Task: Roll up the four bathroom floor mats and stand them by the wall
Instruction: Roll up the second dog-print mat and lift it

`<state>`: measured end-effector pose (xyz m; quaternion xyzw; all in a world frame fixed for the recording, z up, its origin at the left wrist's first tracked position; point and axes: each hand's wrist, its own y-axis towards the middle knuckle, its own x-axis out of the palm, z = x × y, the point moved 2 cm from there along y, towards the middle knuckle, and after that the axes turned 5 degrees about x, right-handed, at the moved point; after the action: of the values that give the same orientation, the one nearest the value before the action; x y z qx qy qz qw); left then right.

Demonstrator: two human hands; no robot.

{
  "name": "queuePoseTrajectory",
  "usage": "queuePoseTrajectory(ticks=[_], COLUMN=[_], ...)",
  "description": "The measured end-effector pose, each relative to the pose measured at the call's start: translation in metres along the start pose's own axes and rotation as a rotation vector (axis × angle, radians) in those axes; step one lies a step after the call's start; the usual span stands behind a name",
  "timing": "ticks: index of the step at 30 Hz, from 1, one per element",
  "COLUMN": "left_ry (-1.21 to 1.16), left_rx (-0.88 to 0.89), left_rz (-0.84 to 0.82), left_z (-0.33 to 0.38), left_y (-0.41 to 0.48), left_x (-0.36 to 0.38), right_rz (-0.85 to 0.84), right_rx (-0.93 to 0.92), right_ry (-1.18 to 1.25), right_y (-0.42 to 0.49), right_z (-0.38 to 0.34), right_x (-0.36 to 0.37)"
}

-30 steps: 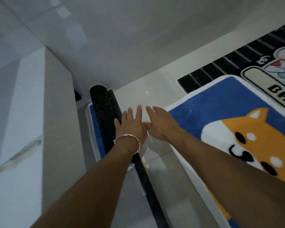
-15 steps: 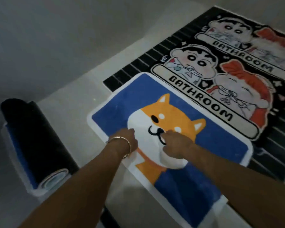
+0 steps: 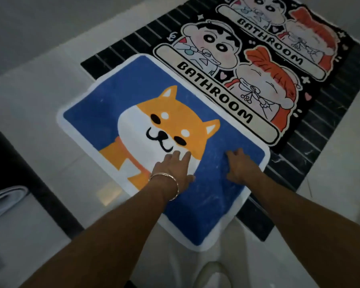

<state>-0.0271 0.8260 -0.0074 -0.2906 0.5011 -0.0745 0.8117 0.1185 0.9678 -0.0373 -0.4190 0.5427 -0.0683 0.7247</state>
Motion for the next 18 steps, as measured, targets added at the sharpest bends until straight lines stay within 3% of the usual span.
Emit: queuePoseTrajectory(ticks=[7, 11, 18], left_ry=[-0.026, -0.020, -0.145], left_rx=[0.036, 0.045, 0.035], left_rz=[-0.092, -0.202, -0.168], left_z=[0.060, 0.081, 0.065], left_y=[-0.002, -0.003, -0.002], left_x=[0.061, 0.076, 0.060], right_rz=[0.069, 0.084, 0.052], right_rx=[-0.266, -0.322, -0.500], right_ry=[-0.560, -0.609, -0.531], right_y=[-0.019, -0.015, -0.025], right_z=[0.041, 0.048, 0.037], right_x=[0.026, 0.033, 0.018])
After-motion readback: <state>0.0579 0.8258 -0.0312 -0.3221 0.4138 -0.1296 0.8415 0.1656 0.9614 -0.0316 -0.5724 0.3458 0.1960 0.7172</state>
